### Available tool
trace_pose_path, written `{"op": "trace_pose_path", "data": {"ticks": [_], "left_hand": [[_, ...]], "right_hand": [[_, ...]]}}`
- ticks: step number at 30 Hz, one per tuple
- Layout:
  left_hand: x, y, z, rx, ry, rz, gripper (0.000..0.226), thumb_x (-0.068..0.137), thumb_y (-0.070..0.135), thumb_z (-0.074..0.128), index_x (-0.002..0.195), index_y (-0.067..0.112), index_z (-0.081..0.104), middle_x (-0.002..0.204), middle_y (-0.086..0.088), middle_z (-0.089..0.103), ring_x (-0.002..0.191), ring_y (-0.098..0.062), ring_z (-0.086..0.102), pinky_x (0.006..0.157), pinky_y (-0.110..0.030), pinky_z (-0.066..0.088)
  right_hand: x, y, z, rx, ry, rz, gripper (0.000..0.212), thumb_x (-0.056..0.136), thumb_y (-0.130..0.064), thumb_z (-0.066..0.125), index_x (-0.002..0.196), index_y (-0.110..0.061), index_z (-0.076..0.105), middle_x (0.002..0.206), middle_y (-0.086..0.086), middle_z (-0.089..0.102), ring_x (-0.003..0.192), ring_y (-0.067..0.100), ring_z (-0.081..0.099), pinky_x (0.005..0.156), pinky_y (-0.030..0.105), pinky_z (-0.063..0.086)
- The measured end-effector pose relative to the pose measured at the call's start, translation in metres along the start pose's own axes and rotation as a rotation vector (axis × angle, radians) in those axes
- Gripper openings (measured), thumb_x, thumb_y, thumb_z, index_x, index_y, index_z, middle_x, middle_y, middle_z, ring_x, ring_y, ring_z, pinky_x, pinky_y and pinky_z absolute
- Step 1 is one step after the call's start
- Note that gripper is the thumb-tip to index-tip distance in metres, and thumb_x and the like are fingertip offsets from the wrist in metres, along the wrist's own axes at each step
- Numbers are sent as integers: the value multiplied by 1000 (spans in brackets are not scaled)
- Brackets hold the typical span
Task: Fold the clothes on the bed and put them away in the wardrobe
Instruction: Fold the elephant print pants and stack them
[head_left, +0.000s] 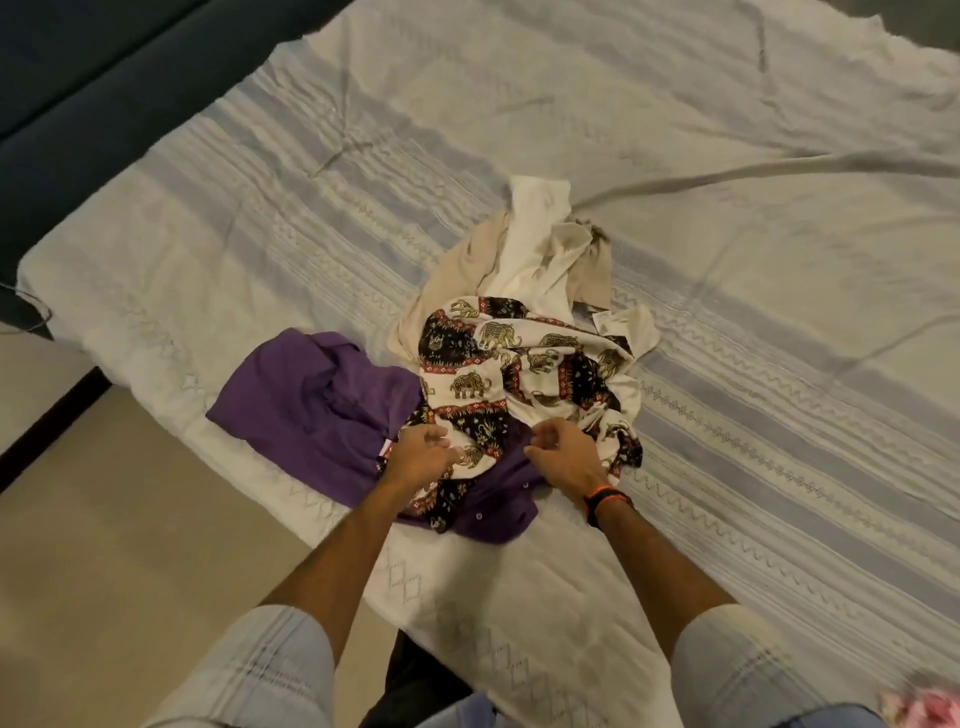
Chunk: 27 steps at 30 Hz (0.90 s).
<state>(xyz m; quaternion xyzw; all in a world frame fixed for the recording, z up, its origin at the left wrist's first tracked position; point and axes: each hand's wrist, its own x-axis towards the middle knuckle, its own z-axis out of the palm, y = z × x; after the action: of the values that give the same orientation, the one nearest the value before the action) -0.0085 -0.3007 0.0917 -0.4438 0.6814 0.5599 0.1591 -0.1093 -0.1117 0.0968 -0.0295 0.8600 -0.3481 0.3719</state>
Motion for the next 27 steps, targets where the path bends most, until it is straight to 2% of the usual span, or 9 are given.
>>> {"op": "trace_pose_path", "data": {"ticks": [6,11,13,15,17,19,22,24,27], "left_hand": [[89,16,-15,55,-41,-40,42,84,14,75,121,5,59,114,-9,64,106,-22,62,96,-39,52],[146,20,-25,110,-13,-89,46,82,20,77,123,12,59,120,-5,64,110,-19,60,102,-37,48],[169,22,-26,123,7,-108,49,83,19,76,128,11,58,122,-5,63,110,-19,59,98,-31,46],[180,24,-28,115,51,-112,54,82,17,76,132,12,56,127,-4,60,110,-18,58,92,-26,44],[194,25,-27,101,74,-128,55,81,14,76,132,13,55,126,-2,58,104,-15,56,88,-24,44],[204,21,-24,63,44,-162,55,79,13,77,130,16,55,126,-2,57,104,-16,58,93,-28,49],[210,20,-20,9,-12,-185,55,76,17,80,126,23,57,122,-6,64,105,-25,65,95,-41,54],[209,19,-17,-6,-23,-183,53,76,20,80,124,24,58,116,-8,67,102,-27,67,90,-39,56],[200,29,-14,-48,-6,-181,48,81,26,77,124,22,56,110,-9,67,82,-20,64,73,-34,54]], "right_hand": [[67,-19,21,-66,-25,43,36,87,-19,69,120,-9,59,104,3,69,102,20,64,91,31,50],[116,-34,37,-106,-63,70,42,88,-22,69,126,-8,56,118,5,66,110,23,62,92,30,48],[136,-39,44,-106,-71,70,46,87,-22,69,129,-8,55,126,7,62,115,24,59,96,30,46],[148,-43,49,-102,-92,49,48,83,-27,71,128,-16,57,127,10,60,111,24,60,101,36,48],[164,-42,56,-116,-138,31,46,79,-33,71,124,-26,60,125,12,60,100,22,62,99,42,51],[173,-42,62,-112,-196,37,47,82,-33,71,127,-27,60,127,1,57,107,20,59,102,40,49],[175,-44,68,64,-250,105,43,86,-25,72,128,-19,62,114,-4,61,105,17,60,100,39,50],[167,-47,66,216,-232,120,31,85,-24,75,114,-17,66,102,0,69,89,15,65,85,36,56],[153,-52,60,398,-176,111,19,82,-21,80,92,-14,64,81,5,69,71,18,62,70,34,51]]}}
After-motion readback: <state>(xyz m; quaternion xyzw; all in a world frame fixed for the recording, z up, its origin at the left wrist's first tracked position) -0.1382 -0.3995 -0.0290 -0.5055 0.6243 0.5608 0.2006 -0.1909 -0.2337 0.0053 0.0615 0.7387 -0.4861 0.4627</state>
